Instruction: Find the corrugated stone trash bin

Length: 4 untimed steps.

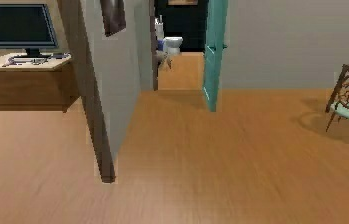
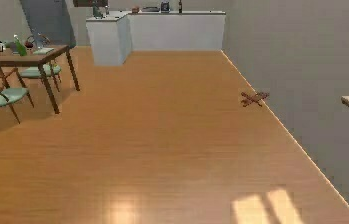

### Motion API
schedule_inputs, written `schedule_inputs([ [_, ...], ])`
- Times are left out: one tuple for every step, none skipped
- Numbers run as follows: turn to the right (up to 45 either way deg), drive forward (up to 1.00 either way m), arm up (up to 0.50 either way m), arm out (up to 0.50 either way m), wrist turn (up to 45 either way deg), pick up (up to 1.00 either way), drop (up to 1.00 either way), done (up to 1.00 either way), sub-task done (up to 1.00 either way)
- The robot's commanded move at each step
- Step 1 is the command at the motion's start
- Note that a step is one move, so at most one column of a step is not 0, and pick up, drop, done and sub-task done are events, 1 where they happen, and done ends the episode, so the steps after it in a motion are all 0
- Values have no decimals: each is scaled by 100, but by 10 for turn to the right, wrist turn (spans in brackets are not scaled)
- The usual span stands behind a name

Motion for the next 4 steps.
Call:
schedule_inputs([
  [0, 100, 0, 0, 0, 0, 0, 0, 0],
  [0, 100, 0, 0, 0, 0, 0, 0, 0],
  [30, 0, 0, 0, 0, 0, 0, 0, 0],
  [0, 100, 0, 0, 0, 0, 0, 0, 0],
])
